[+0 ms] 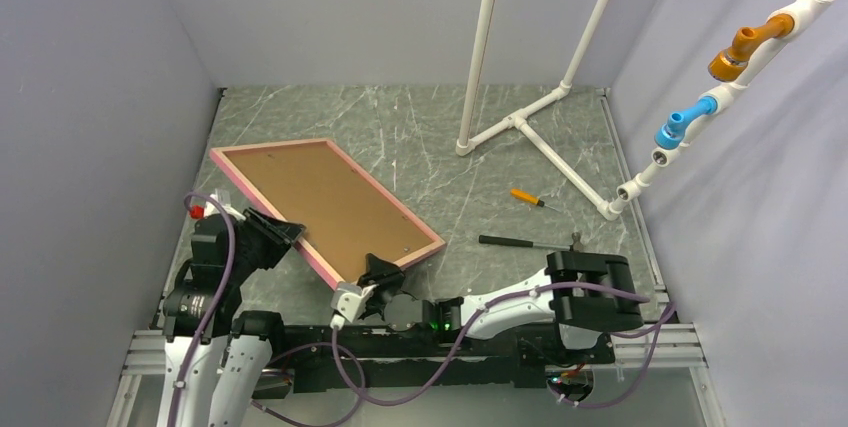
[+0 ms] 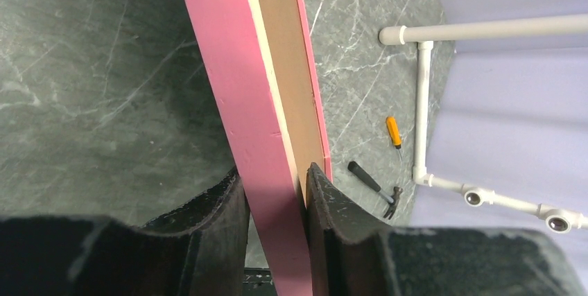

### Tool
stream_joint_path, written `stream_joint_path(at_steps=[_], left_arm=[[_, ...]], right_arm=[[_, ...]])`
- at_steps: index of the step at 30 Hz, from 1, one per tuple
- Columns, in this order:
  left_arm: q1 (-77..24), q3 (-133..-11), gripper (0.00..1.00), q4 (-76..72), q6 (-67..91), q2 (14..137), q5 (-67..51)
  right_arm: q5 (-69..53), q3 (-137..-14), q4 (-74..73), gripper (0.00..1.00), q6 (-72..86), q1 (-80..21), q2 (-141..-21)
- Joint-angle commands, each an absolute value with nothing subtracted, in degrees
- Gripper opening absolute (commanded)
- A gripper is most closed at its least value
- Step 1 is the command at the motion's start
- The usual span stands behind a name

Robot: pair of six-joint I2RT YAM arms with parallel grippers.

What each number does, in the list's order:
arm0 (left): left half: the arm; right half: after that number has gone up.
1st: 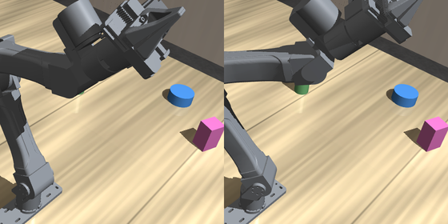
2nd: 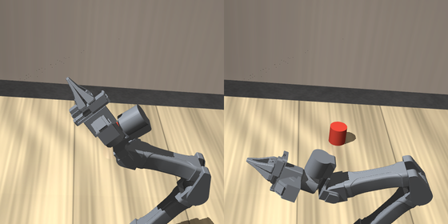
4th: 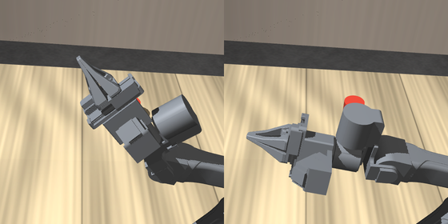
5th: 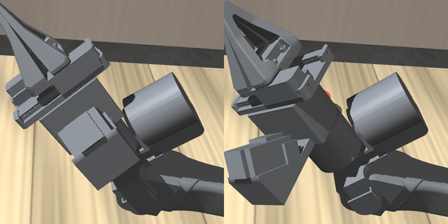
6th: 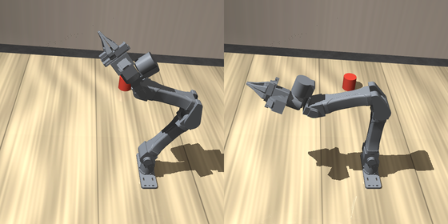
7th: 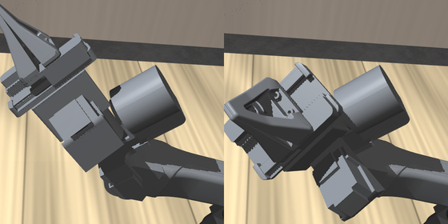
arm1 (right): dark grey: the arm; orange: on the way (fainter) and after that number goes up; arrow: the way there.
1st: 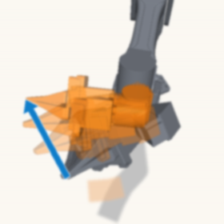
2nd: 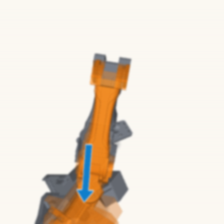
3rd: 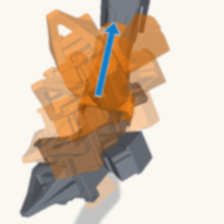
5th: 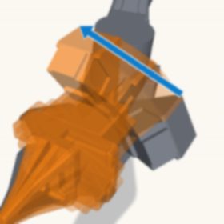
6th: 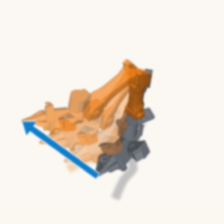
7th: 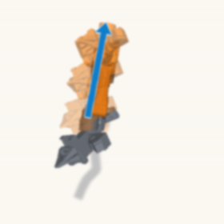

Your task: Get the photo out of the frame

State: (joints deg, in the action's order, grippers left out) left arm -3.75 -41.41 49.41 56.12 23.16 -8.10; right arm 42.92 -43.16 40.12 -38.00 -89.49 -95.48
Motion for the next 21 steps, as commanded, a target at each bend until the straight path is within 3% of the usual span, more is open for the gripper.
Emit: stream_joint_path(at_steps=[1,4,7,11,21], left_arm=[[-4.13,-46.61,0.34,51.69,50.06,22.77,-11.41],[-4.15,-50.76,0.58,53.21,48.29,23.16,-10.02],[-4.13,-56.36,0.69,56.78,45.84,24.2,-7.49],[-4.13,-63.58,0.74,61.33,44.05,24.41,-1.85],[-4.15,-68.0,0.73,63.91,42.51,20.36,4.41]], right_arm=[[43.27,-43.81,42.91,0.03,-21.48,-87.91,-92.29],[41.22,-43.57,40.98,0.0,-19.06,-87.46,-89.96],[38.51,-44.27,36.68,0.0,-15.58,-86.6,-87.74],[33.29,-44.14,32.84,0.0,-11.47,-85.0,-84.59],[26.36,-41.71,28.81,0.0,3.01,-76.4,-77.74]])
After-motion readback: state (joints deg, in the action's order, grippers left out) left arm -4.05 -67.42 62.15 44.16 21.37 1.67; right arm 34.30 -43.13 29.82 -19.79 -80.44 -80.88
